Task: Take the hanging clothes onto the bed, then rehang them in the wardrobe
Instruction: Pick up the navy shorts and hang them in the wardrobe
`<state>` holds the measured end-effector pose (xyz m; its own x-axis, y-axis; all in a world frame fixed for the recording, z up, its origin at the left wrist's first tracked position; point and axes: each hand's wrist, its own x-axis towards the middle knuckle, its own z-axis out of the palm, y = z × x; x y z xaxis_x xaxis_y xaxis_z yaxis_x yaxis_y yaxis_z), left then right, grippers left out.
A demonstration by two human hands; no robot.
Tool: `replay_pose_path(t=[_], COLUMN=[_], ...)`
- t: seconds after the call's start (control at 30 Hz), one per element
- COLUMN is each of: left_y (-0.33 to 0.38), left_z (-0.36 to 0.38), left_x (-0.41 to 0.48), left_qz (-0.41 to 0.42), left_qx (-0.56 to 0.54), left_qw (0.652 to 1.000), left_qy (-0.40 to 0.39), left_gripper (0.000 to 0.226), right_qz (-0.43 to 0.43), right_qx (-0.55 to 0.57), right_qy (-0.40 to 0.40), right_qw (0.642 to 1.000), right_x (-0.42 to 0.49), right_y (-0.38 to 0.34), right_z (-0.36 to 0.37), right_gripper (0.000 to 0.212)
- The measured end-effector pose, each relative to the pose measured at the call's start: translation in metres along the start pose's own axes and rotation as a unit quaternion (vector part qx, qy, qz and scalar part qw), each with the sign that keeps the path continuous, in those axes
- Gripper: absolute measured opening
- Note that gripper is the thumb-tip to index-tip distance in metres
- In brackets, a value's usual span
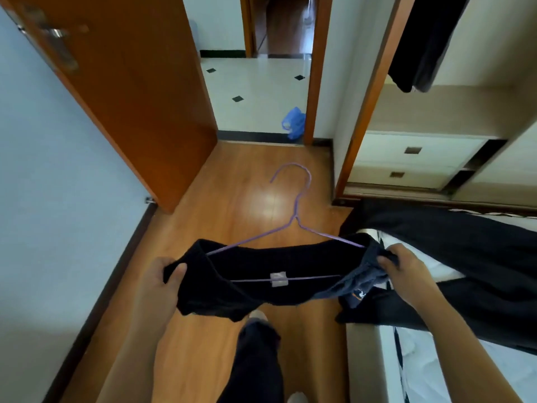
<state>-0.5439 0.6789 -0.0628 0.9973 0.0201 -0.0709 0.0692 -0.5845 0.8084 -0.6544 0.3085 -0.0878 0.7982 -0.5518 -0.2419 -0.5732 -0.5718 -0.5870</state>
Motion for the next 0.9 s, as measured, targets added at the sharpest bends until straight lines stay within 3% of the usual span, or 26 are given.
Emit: replay_pose_path(t=[0.33, 0.57, 0.7, 0.9], left_y=[0.059, 0.122, 0.160, 0.247], left_z=[0.103, 0.136, 0.183, 0.301], left_x=[0.239, 0.376, 0.426, 0.458], left_qz=[-0.005, 0.014, 0.027, 0.014], left_qx=[0.019, 0.009, 0.042, -0.022], left_qw=[0.997, 0.998, 0.995, 0.985], left_qy=[-0.075, -0.062, -0.092, -0.171], left_gripper=[0.016, 0.012, 0.019, 0.019], right_qz=[0.088, 0.062, 0.070, 0.128], right_qx=[-0.008, 0.023, 0.030, 0.075], right_qy=[0.017, 0.040, 0.078, 0.168], right_qw=[0.996, 0.997, 0.994, 0.975], right_x=[0.200, 0.335, 0.389, 0.476], right_y=[-0.041, -0.099, -0.087, -0.023], right_z=[0.001, -0.029, -0.058, -0.116], right_gripper=[0.013, 0.024, 0.016, 0.023])
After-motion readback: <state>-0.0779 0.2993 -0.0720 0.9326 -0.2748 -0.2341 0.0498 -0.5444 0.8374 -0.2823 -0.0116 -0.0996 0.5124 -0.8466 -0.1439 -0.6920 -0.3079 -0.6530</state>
